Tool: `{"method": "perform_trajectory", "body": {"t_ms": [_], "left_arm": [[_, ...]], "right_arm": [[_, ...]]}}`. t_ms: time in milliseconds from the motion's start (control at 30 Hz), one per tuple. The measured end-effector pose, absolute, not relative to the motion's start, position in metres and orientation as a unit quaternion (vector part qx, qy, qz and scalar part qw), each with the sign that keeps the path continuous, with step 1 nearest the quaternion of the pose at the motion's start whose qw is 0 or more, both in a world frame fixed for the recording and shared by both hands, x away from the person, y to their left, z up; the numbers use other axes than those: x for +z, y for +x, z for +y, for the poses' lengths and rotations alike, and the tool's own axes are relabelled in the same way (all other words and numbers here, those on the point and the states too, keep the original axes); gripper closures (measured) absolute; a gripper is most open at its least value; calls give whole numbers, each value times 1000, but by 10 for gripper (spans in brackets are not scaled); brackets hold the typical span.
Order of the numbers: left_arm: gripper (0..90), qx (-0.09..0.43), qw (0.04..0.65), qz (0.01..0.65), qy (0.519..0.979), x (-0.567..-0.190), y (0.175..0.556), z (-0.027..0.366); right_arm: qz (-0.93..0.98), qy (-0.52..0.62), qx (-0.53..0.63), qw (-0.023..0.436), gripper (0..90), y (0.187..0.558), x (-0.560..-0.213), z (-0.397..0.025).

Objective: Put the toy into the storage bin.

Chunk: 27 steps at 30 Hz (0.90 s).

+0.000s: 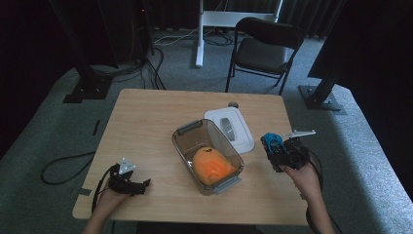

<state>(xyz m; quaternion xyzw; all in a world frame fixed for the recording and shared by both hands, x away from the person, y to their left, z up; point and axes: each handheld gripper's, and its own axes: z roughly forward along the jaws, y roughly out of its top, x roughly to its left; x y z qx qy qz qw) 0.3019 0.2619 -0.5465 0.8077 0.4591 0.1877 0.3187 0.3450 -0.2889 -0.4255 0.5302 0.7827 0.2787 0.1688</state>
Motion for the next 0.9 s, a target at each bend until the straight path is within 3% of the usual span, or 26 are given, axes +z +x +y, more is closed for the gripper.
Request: {"method": "perform_trajectory", "body": {"t_ms": [900], "left_arm": [[16, 189, 318, 459, 808, -547, 302, 262]], "right_arm": [[816, 463, 303, 169, 249, 362, -378, -233]]}}
